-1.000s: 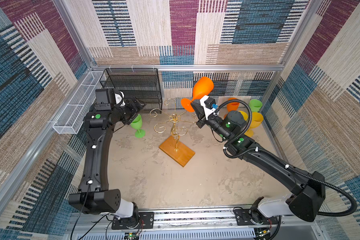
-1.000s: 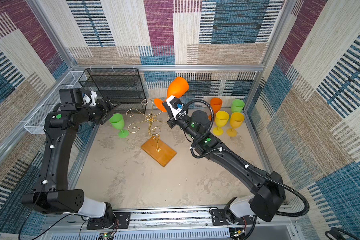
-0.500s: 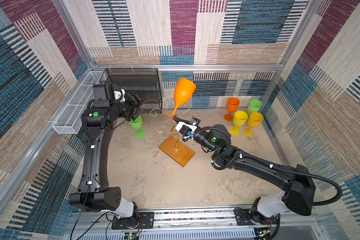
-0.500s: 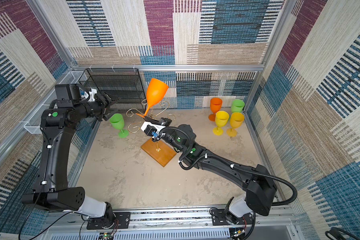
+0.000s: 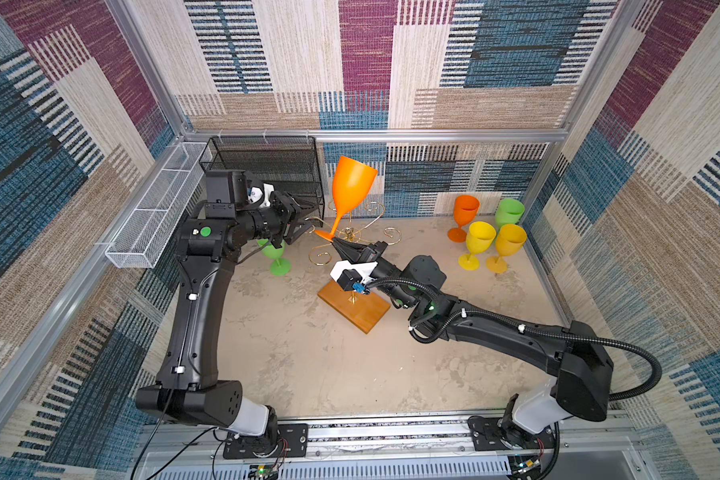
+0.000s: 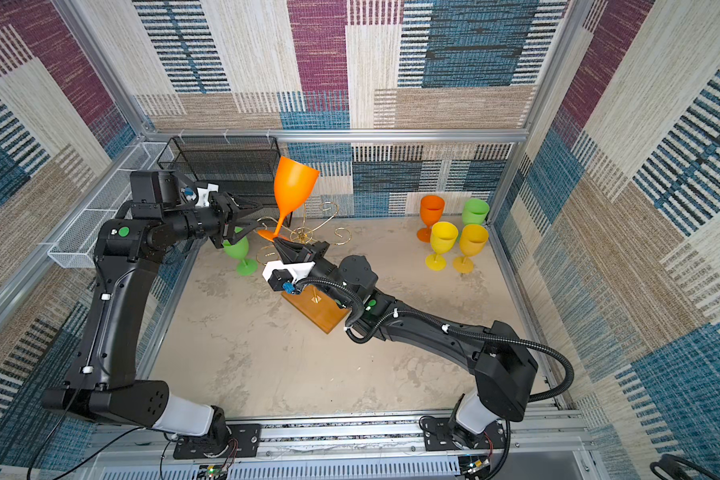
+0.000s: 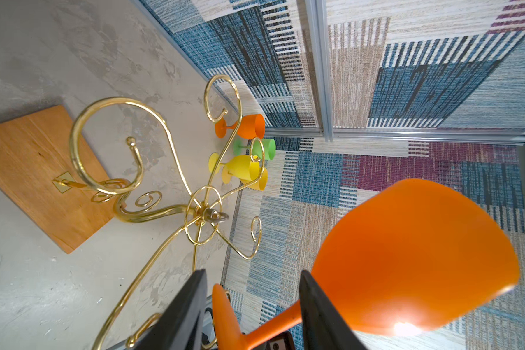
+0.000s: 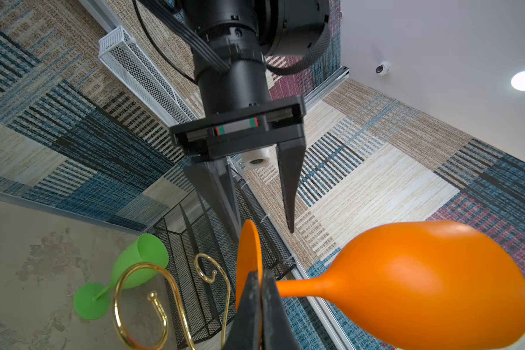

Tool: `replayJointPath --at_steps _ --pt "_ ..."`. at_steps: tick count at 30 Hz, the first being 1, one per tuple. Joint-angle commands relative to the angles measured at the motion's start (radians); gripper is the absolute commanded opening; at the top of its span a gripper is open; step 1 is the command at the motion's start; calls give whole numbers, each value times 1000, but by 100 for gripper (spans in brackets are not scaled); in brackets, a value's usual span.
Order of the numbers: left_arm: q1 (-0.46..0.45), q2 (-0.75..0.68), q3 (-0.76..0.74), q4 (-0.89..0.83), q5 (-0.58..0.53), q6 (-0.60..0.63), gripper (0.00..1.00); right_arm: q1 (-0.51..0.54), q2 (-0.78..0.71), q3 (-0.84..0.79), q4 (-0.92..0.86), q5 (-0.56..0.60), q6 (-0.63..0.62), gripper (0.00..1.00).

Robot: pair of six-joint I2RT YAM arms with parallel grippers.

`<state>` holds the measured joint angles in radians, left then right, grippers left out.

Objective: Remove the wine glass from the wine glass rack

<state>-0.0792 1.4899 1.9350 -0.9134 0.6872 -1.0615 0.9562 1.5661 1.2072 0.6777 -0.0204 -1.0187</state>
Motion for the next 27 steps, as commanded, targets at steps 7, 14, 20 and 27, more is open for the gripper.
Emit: replayJointPath --at_steps 7,14,20,27 --pt "-47 -29 -55 62 -2 -52 47 2 32 29 68 32 -81 0" --pt "-68 -29 -75 69 -11 -52 37 2 52 41 68 46 -140 0" --pt "-70 -29 -84 91 -15 -61 18 3 68 54 57 57 -176 0" --pt "-68 -31 -95 116 -7 -67 0 2 74 67 52 66 -184 20"
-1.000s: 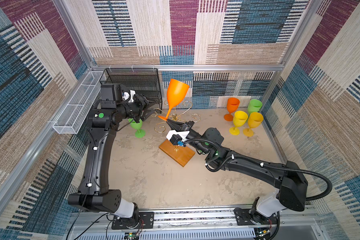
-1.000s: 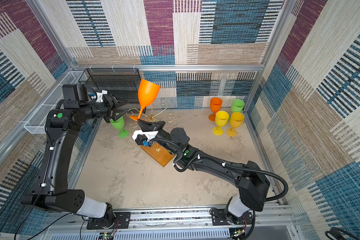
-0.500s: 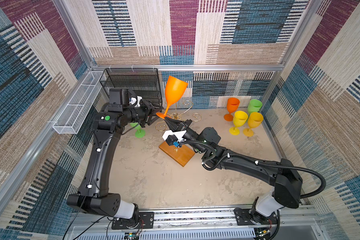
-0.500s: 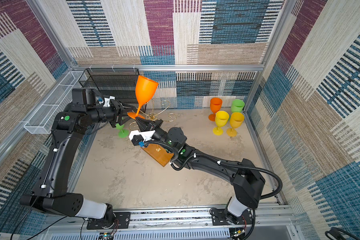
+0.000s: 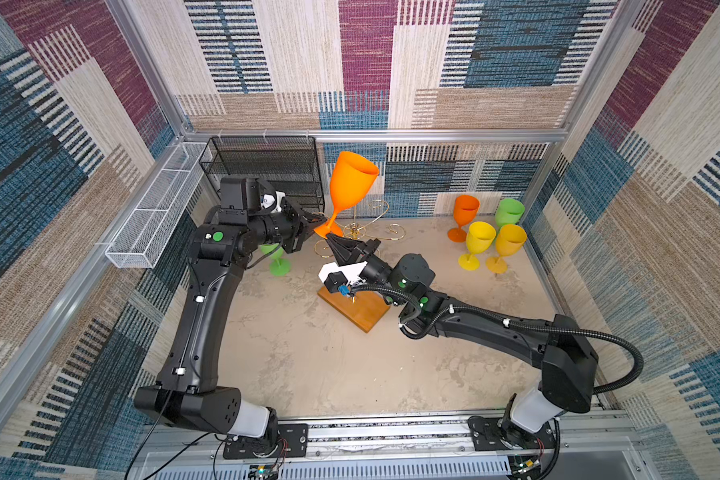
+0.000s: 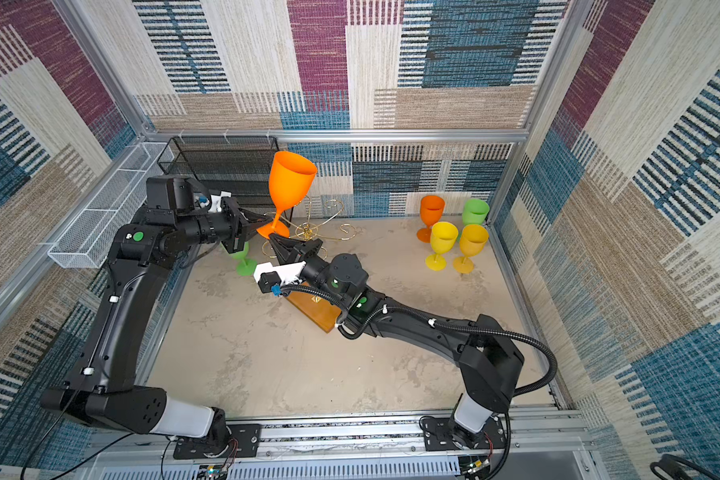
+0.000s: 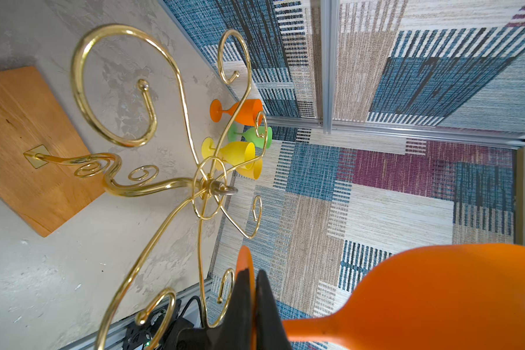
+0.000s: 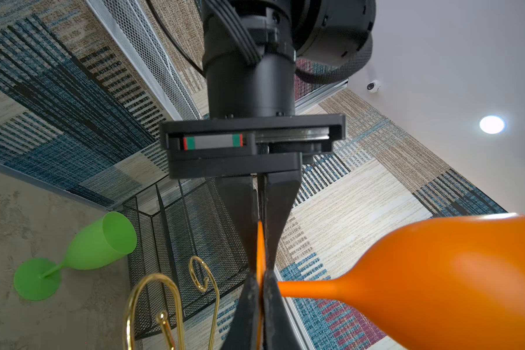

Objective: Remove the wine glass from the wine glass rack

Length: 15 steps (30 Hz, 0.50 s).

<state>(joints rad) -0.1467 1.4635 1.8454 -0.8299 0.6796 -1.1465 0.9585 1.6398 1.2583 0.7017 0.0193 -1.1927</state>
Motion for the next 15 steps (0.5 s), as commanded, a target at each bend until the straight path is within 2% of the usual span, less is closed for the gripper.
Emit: replayJointPath --at_steps 1,4,7,10,15 --pt "1 -4 -4 33 0 18 0 0 -1 21 22 29 -3 27" --pt "10 -4 -4 44 0 16 0 0 -22 28 -3 40 46 50" --pt "36 -2 -8 62 14 11 0 0 -62 32 -50 61 122 64" --pt "68 0 1 68 22 24 0 -1 -112 36 -126 80 229 67" --pt "129 16 21 60 58 116 0 -16 -175 120 -352 58 494 67"
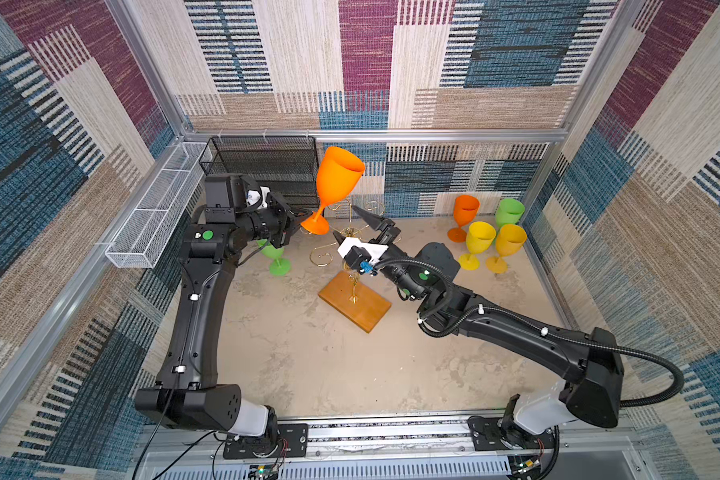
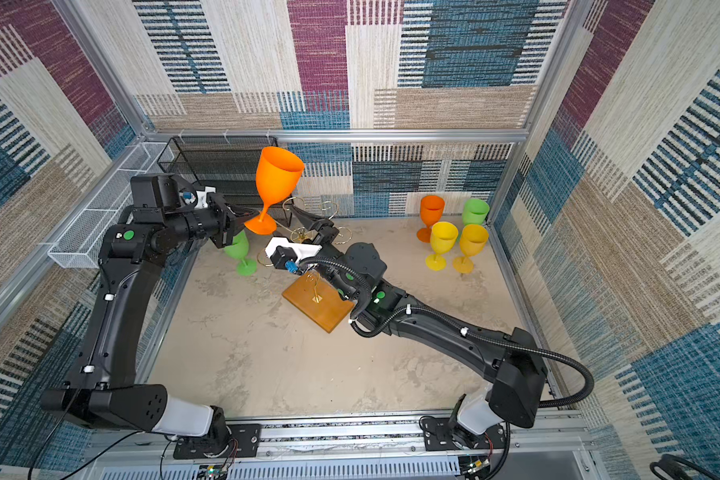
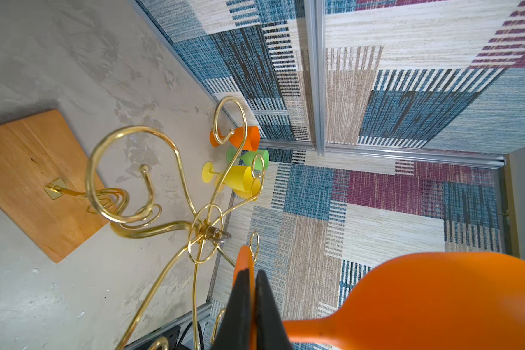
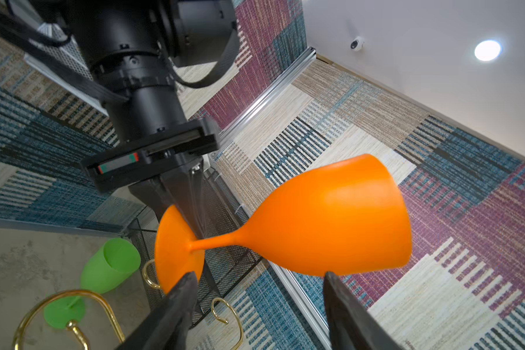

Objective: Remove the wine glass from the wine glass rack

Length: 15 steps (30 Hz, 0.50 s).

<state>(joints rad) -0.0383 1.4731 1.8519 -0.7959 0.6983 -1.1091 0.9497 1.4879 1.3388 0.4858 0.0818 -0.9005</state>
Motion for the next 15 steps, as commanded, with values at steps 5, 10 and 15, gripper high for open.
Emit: replayJointPath --at_steps 5,10,15 --pt "72 17 -9 46 104 170 0 -84 -48 175 -341 -114 493 67" --pt "93 33 2 3 128 318 0 -164 -14 360 -530 -282 691 64" --pt "97 37 42 -62 86 483 0 -196 83 584 -734 -431 787 61"
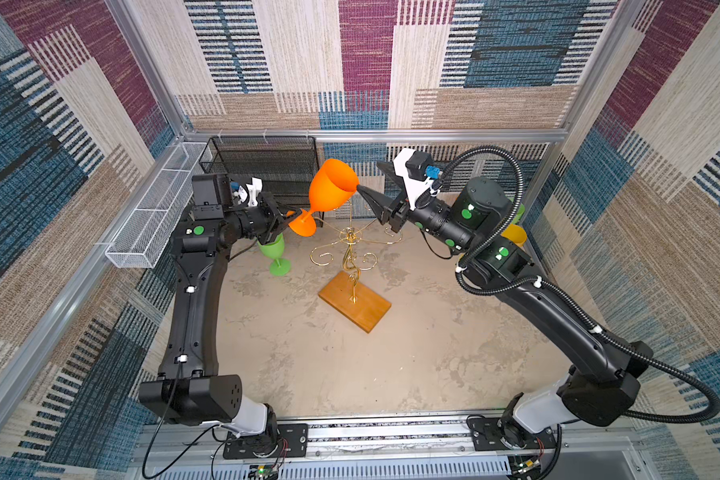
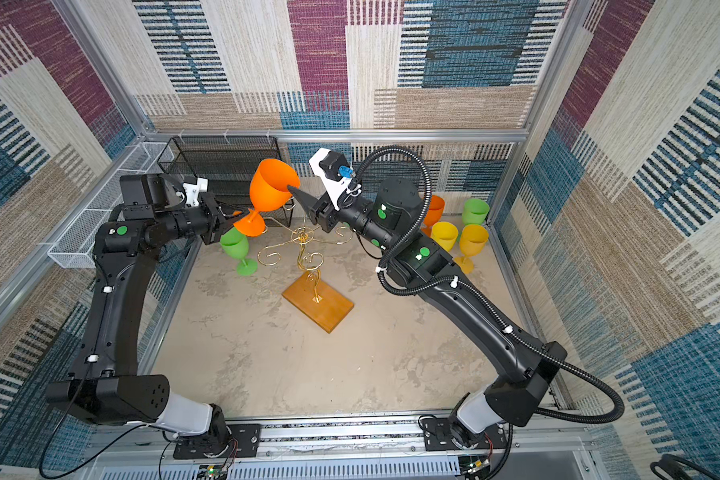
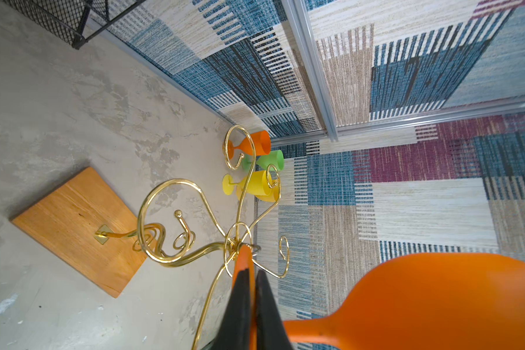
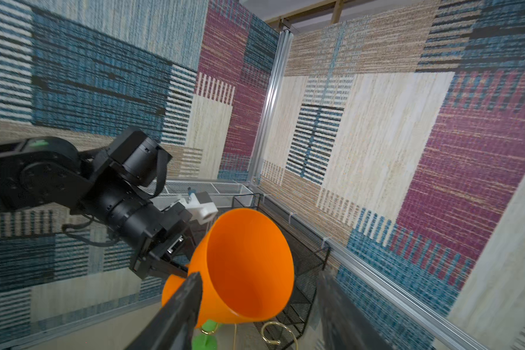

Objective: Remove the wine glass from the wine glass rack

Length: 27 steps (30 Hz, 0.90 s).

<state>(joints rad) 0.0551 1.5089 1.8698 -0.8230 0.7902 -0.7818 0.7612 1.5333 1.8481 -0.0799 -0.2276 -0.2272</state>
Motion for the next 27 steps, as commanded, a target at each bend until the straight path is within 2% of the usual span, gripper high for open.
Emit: replayJointPath --at_steps 1,5,9,18,27 --pt "3 1 34 -45 -15 193 0 -8 67 129 -218 -140 120 61" --pt "3 -7 62 -72 -61 271 0 -8 154 283 -343 -174 122 58" --pt "4 -21 77 -84 -103 313 0 -8 207 353 -392 -223 123 55" --pt "5 -24 72 -69 -133 303 0 -3 217 355 -406 -256 116 51" --pt "5 -15 65 -59 -153 302 0 6 159 290 -368 -203 104 50"
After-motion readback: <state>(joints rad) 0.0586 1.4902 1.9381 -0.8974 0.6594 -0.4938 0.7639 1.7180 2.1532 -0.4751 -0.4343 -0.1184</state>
